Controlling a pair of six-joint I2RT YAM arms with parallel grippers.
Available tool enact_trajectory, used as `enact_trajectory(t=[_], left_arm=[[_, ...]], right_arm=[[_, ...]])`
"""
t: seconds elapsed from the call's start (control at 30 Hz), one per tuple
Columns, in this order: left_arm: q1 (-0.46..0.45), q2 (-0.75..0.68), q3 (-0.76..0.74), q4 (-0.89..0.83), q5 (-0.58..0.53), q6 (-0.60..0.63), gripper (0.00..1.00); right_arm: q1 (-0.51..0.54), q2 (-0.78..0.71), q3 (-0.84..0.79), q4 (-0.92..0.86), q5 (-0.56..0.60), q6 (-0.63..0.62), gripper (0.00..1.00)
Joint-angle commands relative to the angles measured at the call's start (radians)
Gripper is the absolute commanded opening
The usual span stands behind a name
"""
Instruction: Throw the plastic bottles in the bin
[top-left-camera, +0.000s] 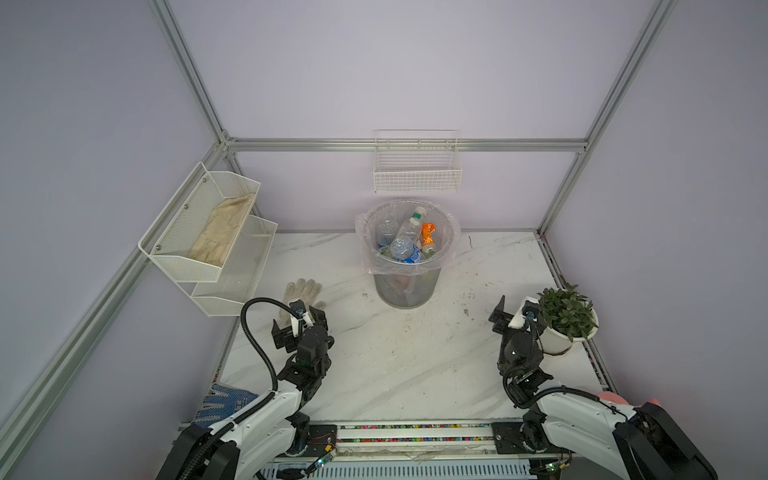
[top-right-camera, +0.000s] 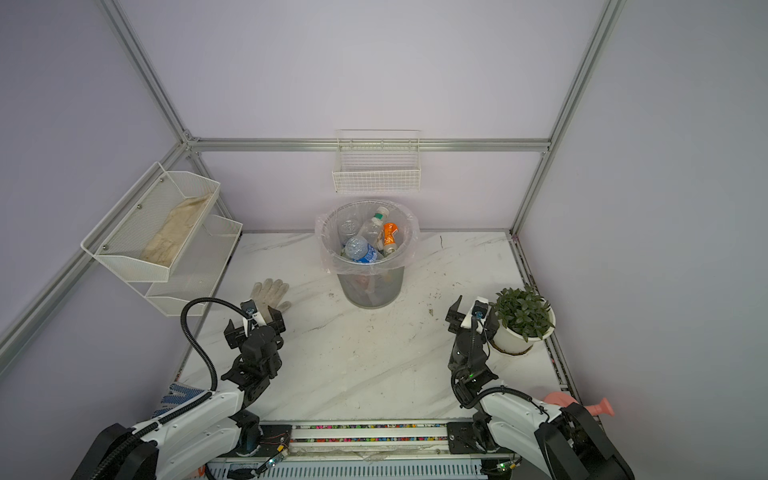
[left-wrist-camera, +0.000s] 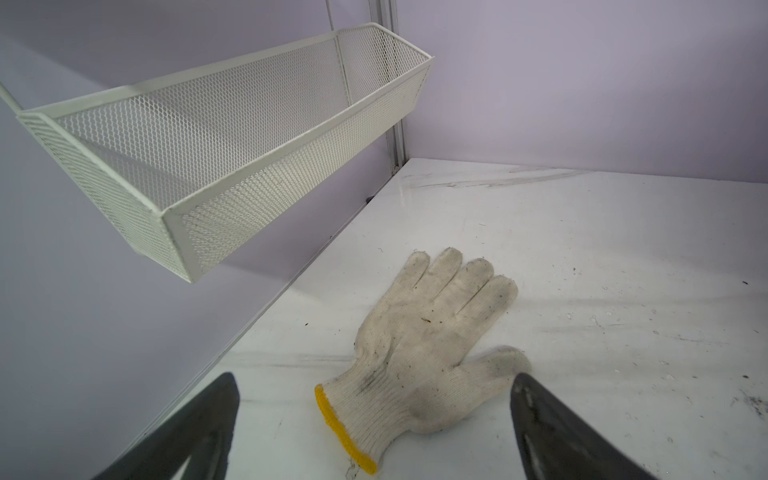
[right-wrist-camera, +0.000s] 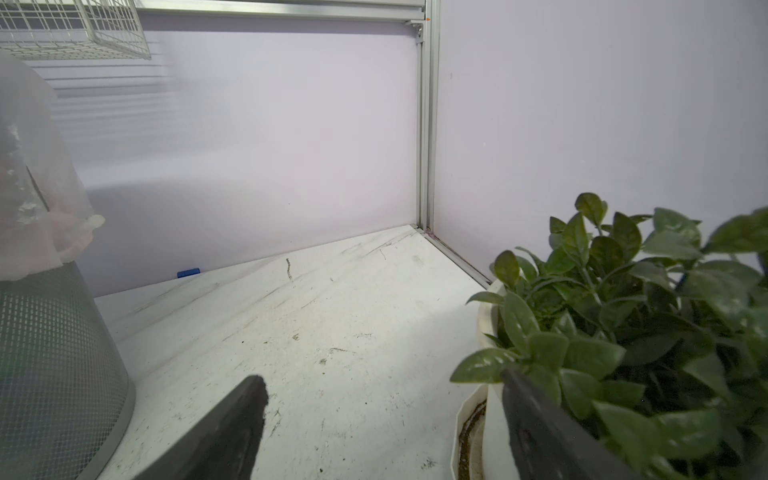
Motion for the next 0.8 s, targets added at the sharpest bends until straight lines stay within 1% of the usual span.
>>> enact_trajectory(t=[0.0,0.07,0.23,0.37,0.47,0.6,0.77], left_arm=[[0.023,0.035,-0.029,0.136,0.016,0.022,1.00],[0.031,0.068,-0.015,0.149,0.019,0.025,1.00],[0.045,0.144,-0.008,0.252,0.034,0.062,1.00],[0.049,0.171,0.016,0.232,0.038,0.057,1.00],[0.065,0.203,-0.005,0.341,0.060,0.081,1.00],[0.079,0.254,0.009,0.392,0.076,0.095,1.00],[0.085,0.308,-0.001,0.507,0.089,0.126,1.00]], right_arm=[[-0.022,0.021,0.009,0.090,-0.058,-0.018,0.90],[-0.034,0.034,0.007,0.107,-0.072,-0.016,0.90],[-0.071,0.057,0.007,0.138,-0.106,-0.004,0.90],[-0.094,0.073,0.004,0.162,-0.127,0.002,0.90],[-0.107,0.094,-0.003,0.205,-0.139,-0.001,0.90],[-0.126,0.124,-0.008,0.250,-0.158,0.000,0.90],[-0.164,0.182,-0.009,0.323,-0.185,0.006,0.89]])
